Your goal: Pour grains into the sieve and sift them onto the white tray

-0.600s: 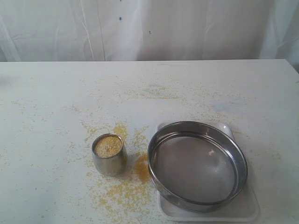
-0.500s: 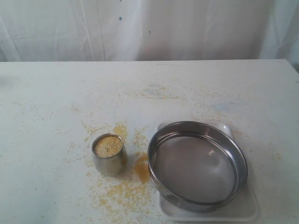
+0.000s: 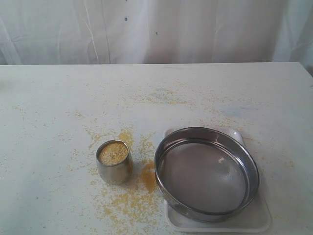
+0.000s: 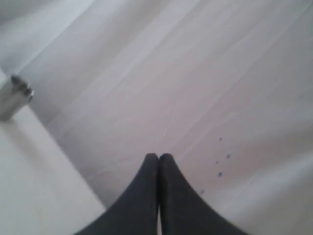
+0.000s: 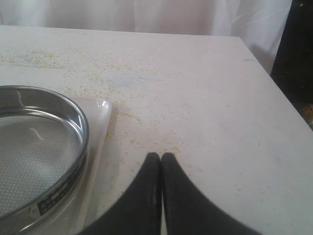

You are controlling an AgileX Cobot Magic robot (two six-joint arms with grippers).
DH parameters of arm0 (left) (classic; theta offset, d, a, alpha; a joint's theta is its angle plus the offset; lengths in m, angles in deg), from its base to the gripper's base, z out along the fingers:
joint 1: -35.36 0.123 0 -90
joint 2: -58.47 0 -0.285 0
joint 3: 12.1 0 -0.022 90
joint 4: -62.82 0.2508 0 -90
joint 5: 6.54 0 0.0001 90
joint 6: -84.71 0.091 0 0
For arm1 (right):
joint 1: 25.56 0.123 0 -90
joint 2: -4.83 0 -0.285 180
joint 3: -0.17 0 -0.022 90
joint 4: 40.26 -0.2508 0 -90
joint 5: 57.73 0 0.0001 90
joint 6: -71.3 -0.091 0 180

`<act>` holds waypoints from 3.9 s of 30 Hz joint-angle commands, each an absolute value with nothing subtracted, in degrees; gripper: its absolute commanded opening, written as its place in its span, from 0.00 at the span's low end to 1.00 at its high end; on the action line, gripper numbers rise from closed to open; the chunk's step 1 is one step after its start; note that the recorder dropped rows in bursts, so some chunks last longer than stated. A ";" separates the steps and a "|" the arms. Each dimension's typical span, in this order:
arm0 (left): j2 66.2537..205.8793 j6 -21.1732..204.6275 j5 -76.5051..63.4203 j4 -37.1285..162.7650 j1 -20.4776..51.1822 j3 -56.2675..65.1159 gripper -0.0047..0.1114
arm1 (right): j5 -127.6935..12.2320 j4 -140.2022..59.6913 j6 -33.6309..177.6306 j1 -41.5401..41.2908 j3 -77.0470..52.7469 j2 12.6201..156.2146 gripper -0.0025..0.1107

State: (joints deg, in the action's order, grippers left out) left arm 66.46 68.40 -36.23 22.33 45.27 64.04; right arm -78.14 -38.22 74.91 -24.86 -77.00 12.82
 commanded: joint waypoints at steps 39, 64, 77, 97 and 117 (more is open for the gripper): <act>136.93 42.72 -73.49 151.95 43.74 39.77 0.08 | -77.89 -38.20 75.37 -24.61 -77.05 12.62 0.02; 150.96 67.74 -62.44 129.05 28.78 39.74 0.94 | -77.89 -38.08 75.37 -24.61 -77.05 12.62 0.02; 166.02 62.43 -72.52 127.13 28.76 29.74 0.94 | -77.89 -38.08 75.37 -24.61 -77.05 12.62 0.02; 172.00 63.83 -76.51 125.94 27.80 25.35 0.94 | -77.89 -38.19 75.37 -24.42 -77.05 12.62 0.02; 172.05 54.67 -74.44 138.17 27.80 23.67 0.94 | -77.89 -38.09 75.37 -24.42 -77.05 12.62 0.02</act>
State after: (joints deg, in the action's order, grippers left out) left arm 171.56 55.25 -75.37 137.06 27.97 23.84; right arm -78.14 -38.22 74.91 -24.86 -77.00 12.82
